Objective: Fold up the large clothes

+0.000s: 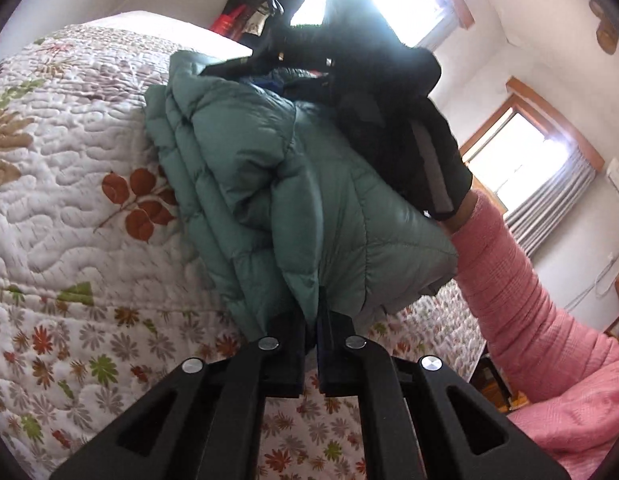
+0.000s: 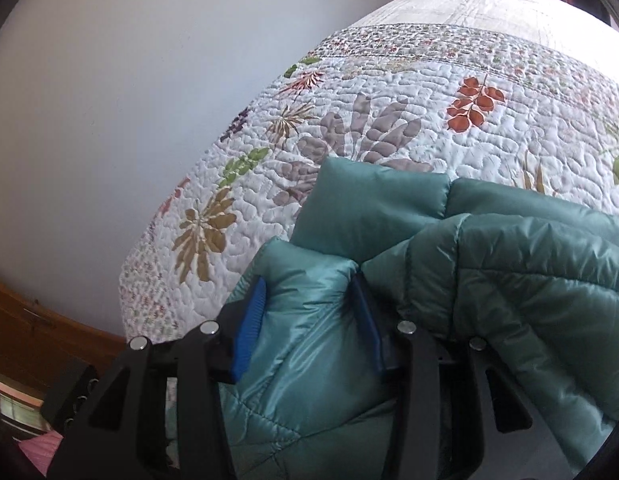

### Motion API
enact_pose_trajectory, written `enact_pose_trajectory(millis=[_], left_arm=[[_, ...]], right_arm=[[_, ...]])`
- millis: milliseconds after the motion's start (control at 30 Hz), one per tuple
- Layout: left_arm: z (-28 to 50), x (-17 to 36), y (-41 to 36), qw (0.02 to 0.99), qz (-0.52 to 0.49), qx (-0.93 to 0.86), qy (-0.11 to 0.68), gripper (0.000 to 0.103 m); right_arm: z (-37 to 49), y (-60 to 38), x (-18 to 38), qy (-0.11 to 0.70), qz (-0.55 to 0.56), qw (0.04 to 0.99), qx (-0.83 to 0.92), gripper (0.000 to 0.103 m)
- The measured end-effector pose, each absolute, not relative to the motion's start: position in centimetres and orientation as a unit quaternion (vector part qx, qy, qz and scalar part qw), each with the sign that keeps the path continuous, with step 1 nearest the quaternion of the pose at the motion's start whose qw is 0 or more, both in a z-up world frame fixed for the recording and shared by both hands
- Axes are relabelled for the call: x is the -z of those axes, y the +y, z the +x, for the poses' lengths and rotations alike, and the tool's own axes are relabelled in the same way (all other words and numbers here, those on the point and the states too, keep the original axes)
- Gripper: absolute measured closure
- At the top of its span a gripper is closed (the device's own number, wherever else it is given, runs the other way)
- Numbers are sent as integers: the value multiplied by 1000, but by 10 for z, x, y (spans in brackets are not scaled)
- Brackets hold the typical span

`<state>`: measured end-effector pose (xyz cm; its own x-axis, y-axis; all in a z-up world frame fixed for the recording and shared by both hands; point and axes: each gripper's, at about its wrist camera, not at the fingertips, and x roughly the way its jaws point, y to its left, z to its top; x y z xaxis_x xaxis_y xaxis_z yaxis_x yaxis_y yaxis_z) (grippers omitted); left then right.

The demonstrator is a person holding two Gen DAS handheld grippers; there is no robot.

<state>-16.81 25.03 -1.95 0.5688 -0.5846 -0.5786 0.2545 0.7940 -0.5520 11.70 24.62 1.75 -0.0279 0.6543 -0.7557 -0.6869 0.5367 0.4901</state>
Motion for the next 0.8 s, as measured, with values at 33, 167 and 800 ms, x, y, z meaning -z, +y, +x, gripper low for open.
enact_pose_trajectory(millis=[33,167,800], left_arm=[[-167,16,251,859,-204,249,398,96],[-176,-21,260,881,-165,242,371,90],[-39,-45,235,884,-119,207,402,70]], right_arm=[[116,239,-22,533,-1,696,-482,60],[102,201,-50,515,19,707,-485,58],[-13,90,-45,523,-22,734,-434,59]])
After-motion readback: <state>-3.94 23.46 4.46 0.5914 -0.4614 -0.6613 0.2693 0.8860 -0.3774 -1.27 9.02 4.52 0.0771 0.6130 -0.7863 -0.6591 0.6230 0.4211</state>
